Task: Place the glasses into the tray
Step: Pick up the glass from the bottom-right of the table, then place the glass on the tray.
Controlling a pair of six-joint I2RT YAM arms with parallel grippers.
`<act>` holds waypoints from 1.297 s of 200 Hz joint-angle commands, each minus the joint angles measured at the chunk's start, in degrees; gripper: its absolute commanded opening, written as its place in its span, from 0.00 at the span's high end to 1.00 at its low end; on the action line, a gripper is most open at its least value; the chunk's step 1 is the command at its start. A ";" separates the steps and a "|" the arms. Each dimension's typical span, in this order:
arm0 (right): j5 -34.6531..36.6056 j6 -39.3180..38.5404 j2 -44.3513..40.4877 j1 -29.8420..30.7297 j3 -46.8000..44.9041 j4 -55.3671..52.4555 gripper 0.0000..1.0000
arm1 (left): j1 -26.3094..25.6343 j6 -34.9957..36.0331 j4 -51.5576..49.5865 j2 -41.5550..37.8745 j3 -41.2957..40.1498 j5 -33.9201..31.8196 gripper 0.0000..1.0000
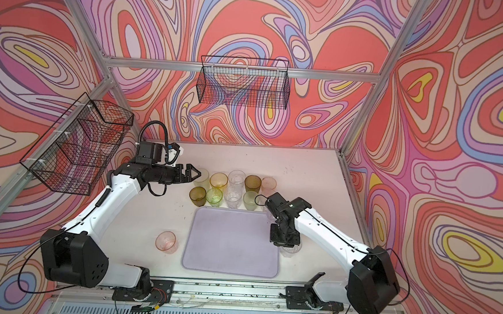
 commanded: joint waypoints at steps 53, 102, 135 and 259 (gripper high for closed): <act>2.02 -0.10 0.69 0.41 -0.38 1.49 0.90 | -0.24 -0.29 -0.86 0.68 0.61 0.35 0.06; 3.78 -0.65 0.66 0.39 2.09 -0.59 1.00 | -0.24 -0.20 -1.25 0.68 0.78 -0.09 0.06; 5.48 -1.58 1.03 0.40 6.33 -4.48 1.00 | -0.24 -0.31 -1.27 0.85 0.78 -0.02 0.06; 5.14 -3.94 6.28 3.25 16.40 -5.59 1.00 | -0.23 0.17 -1.84 -0.33 0.70 -1.35 0.06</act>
